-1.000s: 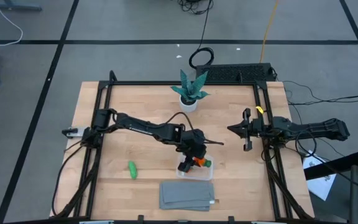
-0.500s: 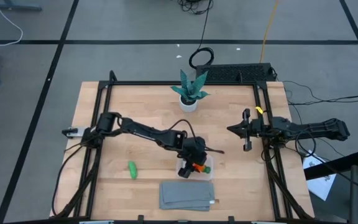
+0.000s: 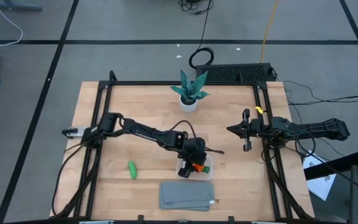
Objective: Pick and placing Produce into tupperware
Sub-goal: Put the orange carrot into the container
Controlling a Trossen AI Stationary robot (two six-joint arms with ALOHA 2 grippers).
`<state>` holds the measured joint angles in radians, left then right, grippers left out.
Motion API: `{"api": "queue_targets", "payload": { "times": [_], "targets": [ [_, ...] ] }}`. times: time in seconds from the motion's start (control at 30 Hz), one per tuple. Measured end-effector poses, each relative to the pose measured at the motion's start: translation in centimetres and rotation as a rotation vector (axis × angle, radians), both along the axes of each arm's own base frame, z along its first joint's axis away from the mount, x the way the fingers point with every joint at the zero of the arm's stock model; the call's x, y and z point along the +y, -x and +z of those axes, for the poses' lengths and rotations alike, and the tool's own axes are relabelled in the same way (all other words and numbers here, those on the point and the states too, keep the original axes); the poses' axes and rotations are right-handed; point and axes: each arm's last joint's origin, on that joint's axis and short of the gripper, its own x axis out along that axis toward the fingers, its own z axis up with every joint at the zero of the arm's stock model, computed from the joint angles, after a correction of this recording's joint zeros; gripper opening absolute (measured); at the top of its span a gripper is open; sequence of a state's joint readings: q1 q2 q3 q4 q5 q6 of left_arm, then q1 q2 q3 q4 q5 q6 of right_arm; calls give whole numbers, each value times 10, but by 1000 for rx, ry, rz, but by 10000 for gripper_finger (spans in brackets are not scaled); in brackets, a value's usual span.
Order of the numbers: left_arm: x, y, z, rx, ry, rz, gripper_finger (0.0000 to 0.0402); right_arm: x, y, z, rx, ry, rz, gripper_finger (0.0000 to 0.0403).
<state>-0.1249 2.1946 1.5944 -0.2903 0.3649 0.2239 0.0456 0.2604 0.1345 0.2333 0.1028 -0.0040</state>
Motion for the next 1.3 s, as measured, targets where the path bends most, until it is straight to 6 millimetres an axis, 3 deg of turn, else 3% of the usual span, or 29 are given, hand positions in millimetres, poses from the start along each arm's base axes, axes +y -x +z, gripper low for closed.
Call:
{"api": "queue_targets", "payload": {
  "times": [1.3],
  "targets": [
    [5, 3, -3, 72, -14, 92, 170, 0, 0, 0, 0, 4, 0, 0]
  ]
}}
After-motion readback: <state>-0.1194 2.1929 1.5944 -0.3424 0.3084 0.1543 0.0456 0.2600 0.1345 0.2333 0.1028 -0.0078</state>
